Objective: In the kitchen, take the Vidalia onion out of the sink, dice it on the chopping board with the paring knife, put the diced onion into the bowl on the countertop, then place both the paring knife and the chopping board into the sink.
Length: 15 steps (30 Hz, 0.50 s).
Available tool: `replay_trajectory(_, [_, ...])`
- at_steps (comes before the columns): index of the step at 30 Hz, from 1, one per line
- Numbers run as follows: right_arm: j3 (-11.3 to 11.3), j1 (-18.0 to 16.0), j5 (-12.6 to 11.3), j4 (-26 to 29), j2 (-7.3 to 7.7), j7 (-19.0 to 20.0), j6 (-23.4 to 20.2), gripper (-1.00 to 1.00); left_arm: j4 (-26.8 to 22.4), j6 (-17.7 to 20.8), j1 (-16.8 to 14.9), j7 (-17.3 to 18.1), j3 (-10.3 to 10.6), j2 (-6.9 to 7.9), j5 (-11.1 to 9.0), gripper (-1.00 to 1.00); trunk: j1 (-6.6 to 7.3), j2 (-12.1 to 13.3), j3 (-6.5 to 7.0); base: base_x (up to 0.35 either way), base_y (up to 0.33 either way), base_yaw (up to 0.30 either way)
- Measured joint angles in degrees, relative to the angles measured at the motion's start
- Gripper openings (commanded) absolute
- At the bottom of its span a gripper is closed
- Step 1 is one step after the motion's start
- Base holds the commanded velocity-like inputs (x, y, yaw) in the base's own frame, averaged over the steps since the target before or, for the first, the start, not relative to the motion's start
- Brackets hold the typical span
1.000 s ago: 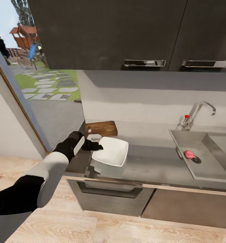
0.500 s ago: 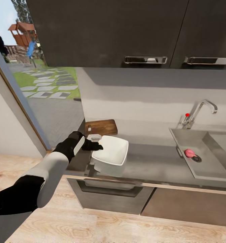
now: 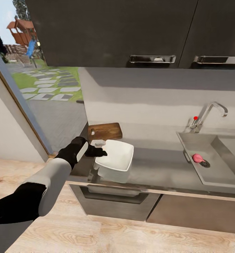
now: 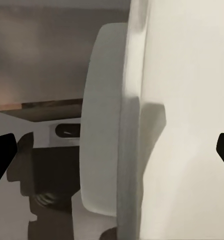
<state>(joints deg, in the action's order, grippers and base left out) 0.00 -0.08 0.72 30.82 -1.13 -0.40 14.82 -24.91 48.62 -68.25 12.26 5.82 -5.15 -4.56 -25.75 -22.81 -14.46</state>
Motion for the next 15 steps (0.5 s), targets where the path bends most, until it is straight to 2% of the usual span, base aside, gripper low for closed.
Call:
replay_trajectory(11, [0.0,0.0,0.0,0.0,0.00,0.0,0.0,1.00,-0.2,0.0,0.0,0.0,0.0,0.00,0.0,1.00,0.00,0.0,-0.49,0.000,0.000,0.000])
replay_trajectory(12, [0.0,0.0,0.0,0.0,0.00,0.0,0.0,1.00,-0.3,0.0,0.0,0.0,0.1,0.00,0.0,-1.00,0.00,0.0,-0.50,0.000,0.000,0.000])
replay_trajectory(15, [0.0,0.0,0.0,0.0,0.00,0.0,0.0,1.00,-0.3,0.0,0.0,0.0,0.0,0.00,-0.1,-1.00,0.00,0.0,-0.51,0.000,0.000,0.000])
